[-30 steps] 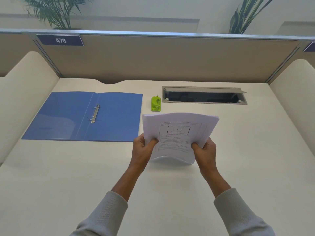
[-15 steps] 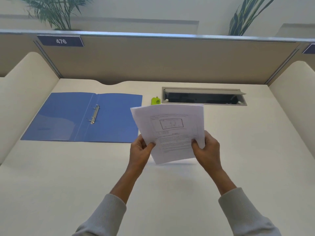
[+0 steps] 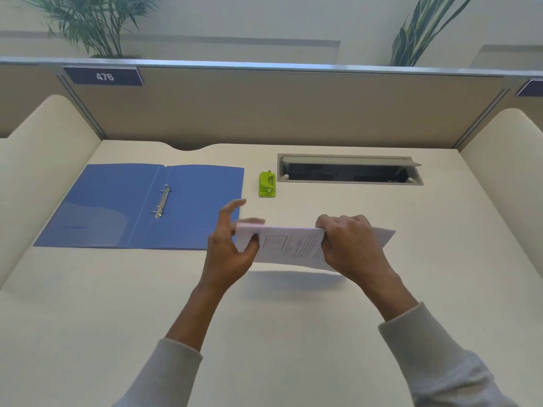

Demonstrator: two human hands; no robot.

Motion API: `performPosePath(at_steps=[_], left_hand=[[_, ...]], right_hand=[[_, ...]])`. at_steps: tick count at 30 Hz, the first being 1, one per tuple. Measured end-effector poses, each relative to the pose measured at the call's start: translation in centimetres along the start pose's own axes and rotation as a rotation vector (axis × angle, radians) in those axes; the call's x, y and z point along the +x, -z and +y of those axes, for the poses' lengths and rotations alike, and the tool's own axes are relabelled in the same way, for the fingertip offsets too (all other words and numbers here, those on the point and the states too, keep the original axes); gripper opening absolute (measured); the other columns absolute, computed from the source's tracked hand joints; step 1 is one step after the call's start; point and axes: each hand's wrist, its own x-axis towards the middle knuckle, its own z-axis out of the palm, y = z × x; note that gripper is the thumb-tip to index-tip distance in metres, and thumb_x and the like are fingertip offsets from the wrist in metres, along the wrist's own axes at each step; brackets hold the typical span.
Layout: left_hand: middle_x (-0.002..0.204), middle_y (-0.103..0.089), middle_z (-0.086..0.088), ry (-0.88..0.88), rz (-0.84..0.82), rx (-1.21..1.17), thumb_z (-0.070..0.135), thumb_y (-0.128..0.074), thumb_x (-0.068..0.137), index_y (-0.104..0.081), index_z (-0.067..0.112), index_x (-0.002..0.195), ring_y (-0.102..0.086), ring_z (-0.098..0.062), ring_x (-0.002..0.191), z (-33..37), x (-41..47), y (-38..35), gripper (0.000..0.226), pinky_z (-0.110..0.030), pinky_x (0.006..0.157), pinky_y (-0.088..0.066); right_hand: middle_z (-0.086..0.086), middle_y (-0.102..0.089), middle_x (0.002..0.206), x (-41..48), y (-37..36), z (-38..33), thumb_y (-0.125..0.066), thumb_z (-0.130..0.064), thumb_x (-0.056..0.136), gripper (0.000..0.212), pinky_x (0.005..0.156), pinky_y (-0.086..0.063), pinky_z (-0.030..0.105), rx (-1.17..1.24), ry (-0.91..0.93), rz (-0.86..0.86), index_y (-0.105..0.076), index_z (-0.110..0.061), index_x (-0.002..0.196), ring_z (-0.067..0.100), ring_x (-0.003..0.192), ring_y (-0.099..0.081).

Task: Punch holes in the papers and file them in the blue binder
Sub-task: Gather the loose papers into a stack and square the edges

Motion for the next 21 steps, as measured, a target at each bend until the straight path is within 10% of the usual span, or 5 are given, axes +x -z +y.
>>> performPosePath(at_steps=[6,15,21], left_hand=[[0.09,-0.075,0.012,0.106,0.036,-0.098,0.004,-0.072,0.089,-0.075,0.029,0.097,-0.072,-0.019,0.088,-3.1,-0.6,-0.6,0.026,-0.047,0.066,-0.06],[0.089,-0.075,0.015,0.227,0.095,-0.18,0.003,-0.072,0.09,-0.073,0.033,0.096,-0.071,-0.01,0.091,-4.2,-1.1,-0.8,0.03,-0.021,0.069,-0.059],[0.083,-0.074,0.025,0.283,0.096,-0.197,0.003,-0.074,0.089,-0.068,0.039,0.093,-0.071,0.0,0.085,-3.6,-0.9,-1.5,0.036,-0.021,0.071,-0.061]], right_hand=[[-0.006,-0.074,0.08,-0.4,1.1,0.9,-0.056,-0.025,0.086,0.003,0.068,-0.054,0.035,-0.027,-0.031,-0.024,-0.058,-0.023,0.084,0.02,0.063,-0.065],[0.008,-0.077,0.086,-4.1,-1.8,5.7,-0.077,0.002,0.082,0.014,0.072,-0.057,0.027,1.103,-0.575,0.113,-0.072,-0.01,0.088,0.019,0.079,-0.072],[-0.001,-0.078,0.089,-5.3,-4.4,3.8,-0.074,-0.001,0.086,0.025,0.066,-0.055,0.02,1.181,-0.705,0.135,-0.073,-0.026,0.09,0.012,0.08,-0.073]])
